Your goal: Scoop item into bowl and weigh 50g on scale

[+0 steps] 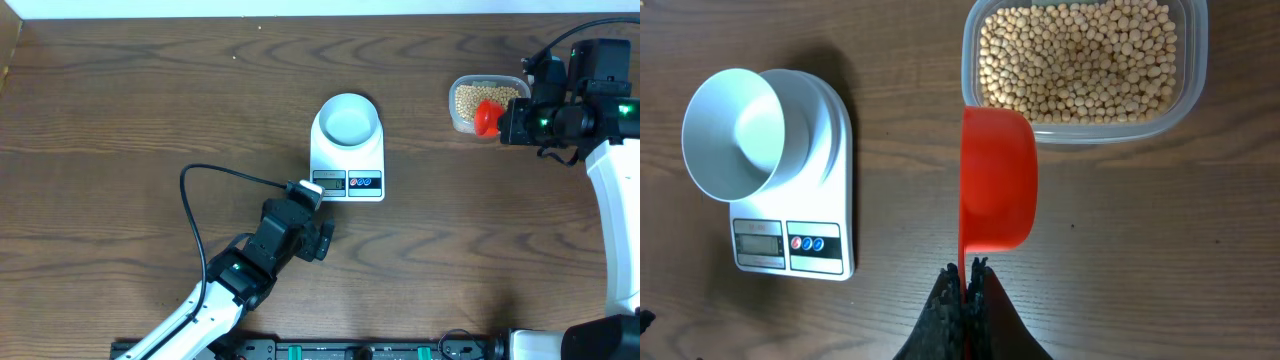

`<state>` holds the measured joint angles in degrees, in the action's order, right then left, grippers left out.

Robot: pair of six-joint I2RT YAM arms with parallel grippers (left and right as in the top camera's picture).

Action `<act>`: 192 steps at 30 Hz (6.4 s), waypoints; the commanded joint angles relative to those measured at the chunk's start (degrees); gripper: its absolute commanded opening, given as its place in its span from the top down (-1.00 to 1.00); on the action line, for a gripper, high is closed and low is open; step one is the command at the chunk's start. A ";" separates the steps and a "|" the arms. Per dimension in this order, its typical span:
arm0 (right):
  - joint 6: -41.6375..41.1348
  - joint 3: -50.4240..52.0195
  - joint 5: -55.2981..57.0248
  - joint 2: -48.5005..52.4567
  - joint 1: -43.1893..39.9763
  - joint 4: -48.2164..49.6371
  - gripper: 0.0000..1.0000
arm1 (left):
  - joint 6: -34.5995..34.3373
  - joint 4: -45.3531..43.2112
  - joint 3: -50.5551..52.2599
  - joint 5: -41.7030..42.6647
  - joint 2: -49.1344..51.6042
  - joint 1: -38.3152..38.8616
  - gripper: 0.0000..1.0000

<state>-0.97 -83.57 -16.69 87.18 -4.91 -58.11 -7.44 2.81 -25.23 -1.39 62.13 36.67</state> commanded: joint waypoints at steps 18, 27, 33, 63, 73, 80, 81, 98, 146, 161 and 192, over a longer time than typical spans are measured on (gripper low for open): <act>0.85 -0.90 0.04 0.11 0.09 0.02 0.98 | 2.95 5.73 -3.10 -1.66 -2.40 0.00 -0.75; 0.83 -0.85 0.04 0.11 0.09 0.04 0.98 | 2.93 4.17 -3.10 -1.62 -2.38 0.02 -0.76; 0.83 -0.85 0.04 0.11 0.09 0.04 0.98 | 2.93 4.04 -3.08 -1.64 -2.34 0.02 -0.76; 1.55 -0.85 0.72 0.11 0.07 -1.95 0.98 | 2.93 4.46 -3.08 -1.62 -2.34 0.02 -0.76; 2.14 -0.85 0.70 0.11 0.07 -2.89 0.98 | 2.93 4.46 -3.08 -1.62 -2.32 0.02 -0.77; 2.14 -0.85 0.70 0.11 0.07 -2.60 0.98 | 2.93 4.46 -3.08 -1.64 -2.32 0.02 -0.77; 2.14 -0.85 0.68 0.11 0.07 -2.69 0.98 | 2.93 4.46 -3.08 -1.64 -2.32 0.00 -0.77; 2.14 -0.85 0.68 0.11 0.07 -2.51 0.98 | 2.93 4.46 -3.08 -1.64 -2.32 0.02 -0.77; 8.35 -7.91 20.04 17.14 1.27 9.51 0.98 | 2.93 4.46 -3.08 -1.64 -2.32 0.02 -0.77; 4.44 -7.76 19.30 23.32 1.14 10.91 0.98 | 2.93 4.46 -3.08 -1.64 -2.32 0.02 -0.77; -2.23 -7.54 -18.64 31.04 -8.50 10.64 0.98 | 2.93 4.46 -3.08 -1.62 -2.32 0.02 -0.77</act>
<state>-2.17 -91.02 -28.84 114.85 -13.61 -47.00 -5.48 7.18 -27.09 -1.87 60.23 36.64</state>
